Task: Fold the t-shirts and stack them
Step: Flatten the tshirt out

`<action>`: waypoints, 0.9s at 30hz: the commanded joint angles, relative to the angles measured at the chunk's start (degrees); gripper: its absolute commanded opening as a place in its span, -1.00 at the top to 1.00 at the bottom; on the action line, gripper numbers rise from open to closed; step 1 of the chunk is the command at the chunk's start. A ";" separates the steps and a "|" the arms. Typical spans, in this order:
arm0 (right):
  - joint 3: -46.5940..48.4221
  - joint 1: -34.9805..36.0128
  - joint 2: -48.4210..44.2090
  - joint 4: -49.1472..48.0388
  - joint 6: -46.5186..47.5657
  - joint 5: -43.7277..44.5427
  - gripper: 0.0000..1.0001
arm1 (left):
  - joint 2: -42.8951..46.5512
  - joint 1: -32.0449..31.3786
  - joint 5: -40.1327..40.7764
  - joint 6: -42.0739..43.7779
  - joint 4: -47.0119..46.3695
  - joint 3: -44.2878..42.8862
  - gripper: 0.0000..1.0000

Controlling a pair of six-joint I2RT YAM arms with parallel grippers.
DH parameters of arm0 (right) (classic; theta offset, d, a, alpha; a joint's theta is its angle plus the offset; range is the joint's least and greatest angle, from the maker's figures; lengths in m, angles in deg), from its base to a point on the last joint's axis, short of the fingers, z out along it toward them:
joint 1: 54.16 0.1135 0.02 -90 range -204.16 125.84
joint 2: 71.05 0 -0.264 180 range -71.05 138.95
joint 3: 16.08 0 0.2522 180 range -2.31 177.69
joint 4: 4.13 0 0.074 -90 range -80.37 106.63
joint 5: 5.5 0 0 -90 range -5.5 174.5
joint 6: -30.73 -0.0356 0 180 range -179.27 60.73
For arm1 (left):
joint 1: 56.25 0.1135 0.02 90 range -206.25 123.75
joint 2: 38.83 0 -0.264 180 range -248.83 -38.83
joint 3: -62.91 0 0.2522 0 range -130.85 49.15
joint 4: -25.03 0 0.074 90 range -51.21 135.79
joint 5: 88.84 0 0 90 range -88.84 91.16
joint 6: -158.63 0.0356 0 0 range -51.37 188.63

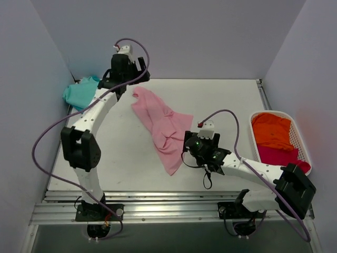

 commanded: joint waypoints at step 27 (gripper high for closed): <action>60.92 -19.76 52.41 -1.37 2.72 -21.71 -0.89 | 26.51 -1.36 -2.33 -9.25 -33.22 53.50 -0.96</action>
